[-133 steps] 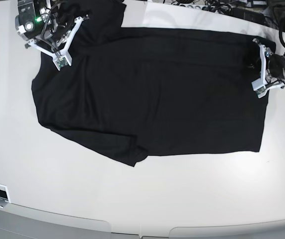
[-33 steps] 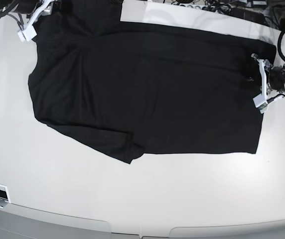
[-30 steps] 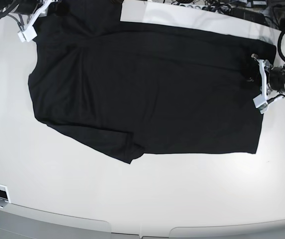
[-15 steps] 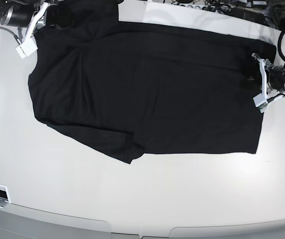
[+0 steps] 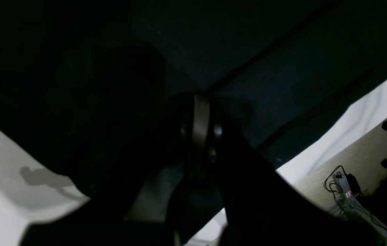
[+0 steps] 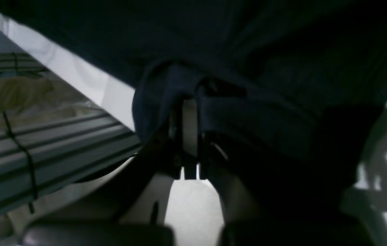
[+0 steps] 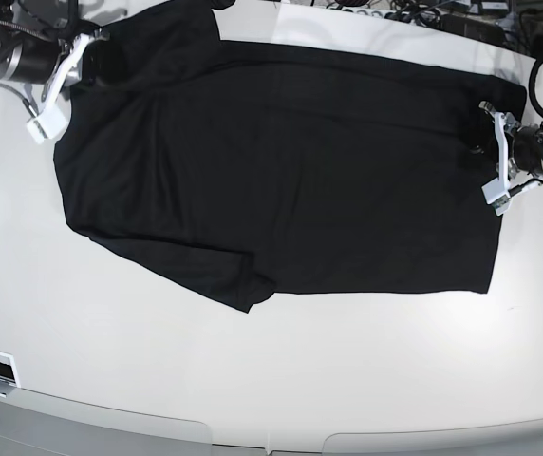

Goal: Layout the t-shirt on the table in an organized manner, then fold the t-shirt properly
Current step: 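Hold the shirt edge with both grippers and smooth it flat, then move the right gripper to the shirt shoulder and grasp it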

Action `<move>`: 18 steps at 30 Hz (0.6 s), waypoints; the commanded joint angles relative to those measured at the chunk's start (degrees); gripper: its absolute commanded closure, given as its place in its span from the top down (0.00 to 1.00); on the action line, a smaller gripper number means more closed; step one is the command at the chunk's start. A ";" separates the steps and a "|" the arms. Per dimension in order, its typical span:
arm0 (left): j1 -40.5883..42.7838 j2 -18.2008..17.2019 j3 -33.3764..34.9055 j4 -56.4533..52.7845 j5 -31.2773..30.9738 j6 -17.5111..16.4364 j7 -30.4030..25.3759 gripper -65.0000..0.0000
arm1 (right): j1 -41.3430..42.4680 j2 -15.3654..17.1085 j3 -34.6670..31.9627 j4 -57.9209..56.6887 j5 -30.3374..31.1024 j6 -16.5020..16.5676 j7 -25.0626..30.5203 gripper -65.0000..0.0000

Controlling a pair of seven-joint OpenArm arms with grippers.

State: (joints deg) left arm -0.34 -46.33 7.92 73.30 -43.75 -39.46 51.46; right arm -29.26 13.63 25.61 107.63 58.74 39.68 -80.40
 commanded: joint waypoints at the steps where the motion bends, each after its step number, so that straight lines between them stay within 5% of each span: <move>1: -0.79 -1.29 -0.44 0.57 -0.72 0.02 -0.31 0.00 | 0.24 0.68 0.33 0.96 -0.28 0.32 1.29 0.00; 8: -0.79 -1.29 -0.44 0.57 -0.72 0.02 -0.33 0.00 | 0.70 0.68 0.33 0.96 -5.29 0.32 5.77 0.00; 13: -0.79 -1.29 -0.44 0.57 -0.72 0.02 -0.33 0.00 | 0.70 1.05 0.33 0.98 -4.02 0.32 5.77 0.58; 18: -0.76 -1.29 -0.44 0.57 -0.68 0.02 -0.13 0.00 | 0.68 3.87 0.33 2.51 9.29 0.32 0.40 0.64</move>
State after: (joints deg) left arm -0.32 -46.33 7.92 73.30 -43.72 -39.46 51.68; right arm -28.67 16.84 25.61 108.92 66.15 39.68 -80.88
